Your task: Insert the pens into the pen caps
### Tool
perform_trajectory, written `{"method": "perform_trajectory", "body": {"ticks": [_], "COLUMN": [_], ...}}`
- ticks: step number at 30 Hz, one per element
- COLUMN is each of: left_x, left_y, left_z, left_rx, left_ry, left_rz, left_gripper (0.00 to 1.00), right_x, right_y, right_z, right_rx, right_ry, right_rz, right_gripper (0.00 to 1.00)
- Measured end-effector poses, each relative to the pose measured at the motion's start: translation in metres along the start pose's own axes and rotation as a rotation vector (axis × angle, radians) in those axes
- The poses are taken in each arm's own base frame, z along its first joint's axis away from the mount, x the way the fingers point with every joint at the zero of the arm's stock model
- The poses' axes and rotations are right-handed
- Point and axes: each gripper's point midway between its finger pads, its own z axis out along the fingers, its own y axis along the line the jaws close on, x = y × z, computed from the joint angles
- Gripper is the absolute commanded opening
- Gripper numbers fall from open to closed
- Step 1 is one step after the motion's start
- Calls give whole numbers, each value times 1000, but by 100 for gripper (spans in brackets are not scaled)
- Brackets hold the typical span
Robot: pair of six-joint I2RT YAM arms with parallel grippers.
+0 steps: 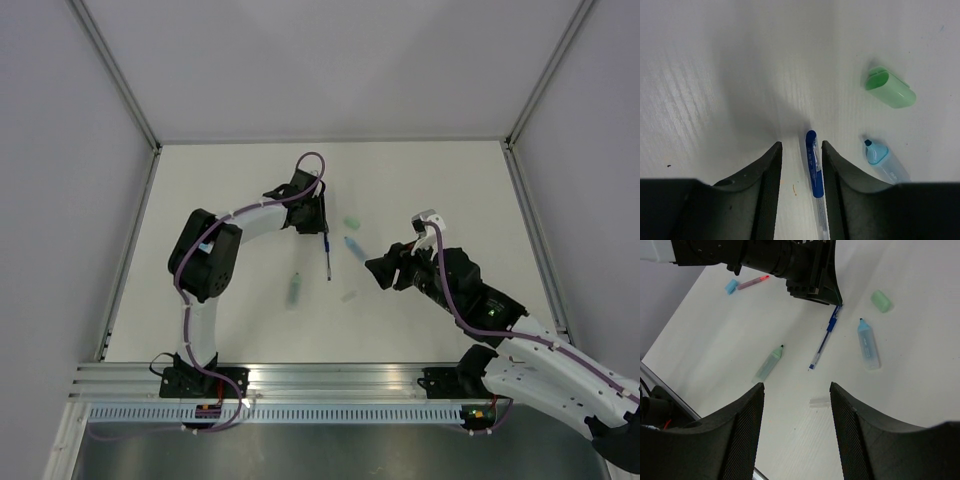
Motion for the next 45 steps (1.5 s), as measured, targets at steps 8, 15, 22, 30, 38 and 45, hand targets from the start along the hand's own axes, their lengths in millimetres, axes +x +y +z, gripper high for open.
{"method": "perform_trajectory", "body": {"ticks": [8,15,22,30,38,45], "left_x": [-19,-34,11,54,50,44], "left_y": [-14,-32,-16,4,2,3], "left_z": [-63,-171,-191,-173,-178,-183], "left_rx": [48,188,251,264,297,301], "left_ry": [-84,-280,-283,-248,-314,-359], "left_rz": [15,29,32,27,22,21], "left_gripper": [77,100,100,99,99,99], "right_x": [14,29,53,75,107,126], "right_y": [-11,-38,-77,-100,-119,-130], "right_z": [15,58,101,131,145,143], "right_rx": [67,175,257,288,322,354], "right_ry": [82,245,406,540,653,706], "right_rz": [-41,-92,-91,-137,-175,-183], "right_gripper": [61,61,62,62,58,53]}}
